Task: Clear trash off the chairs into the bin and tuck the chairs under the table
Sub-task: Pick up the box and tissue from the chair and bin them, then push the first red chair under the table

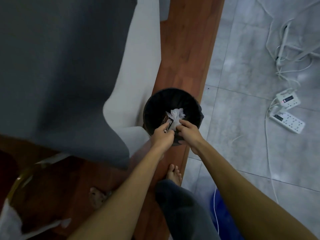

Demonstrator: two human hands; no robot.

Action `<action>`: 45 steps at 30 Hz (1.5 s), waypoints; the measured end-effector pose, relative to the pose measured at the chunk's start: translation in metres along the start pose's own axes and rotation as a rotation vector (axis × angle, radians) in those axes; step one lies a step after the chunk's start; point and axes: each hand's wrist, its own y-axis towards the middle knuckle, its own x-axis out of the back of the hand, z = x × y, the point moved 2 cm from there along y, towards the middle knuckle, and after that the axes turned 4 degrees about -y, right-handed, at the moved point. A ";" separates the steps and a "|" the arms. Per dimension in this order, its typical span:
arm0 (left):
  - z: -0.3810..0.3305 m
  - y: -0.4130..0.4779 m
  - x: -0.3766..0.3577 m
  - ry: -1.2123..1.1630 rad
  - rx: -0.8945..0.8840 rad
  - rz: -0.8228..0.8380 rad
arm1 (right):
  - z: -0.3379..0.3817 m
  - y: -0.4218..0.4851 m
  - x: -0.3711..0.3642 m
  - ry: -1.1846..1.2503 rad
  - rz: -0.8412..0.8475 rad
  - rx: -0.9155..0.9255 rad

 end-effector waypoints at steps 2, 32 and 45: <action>-0.027 -0.039 0.011 0.050 -0.069 0.019 | 0.017 -0.045 0.010 0.016 -0.017 0.047; 0.092 -0.466 0.451 -0.368 -0.225 -0.621 | 0.172 -0.488 -0.333 -0.852 0.528 0.697; 0.266 -0.574 0.563 -0.687 -0.056 -0.953 | 0.128 -0.575 -0.561 -1.319 0.785 1.029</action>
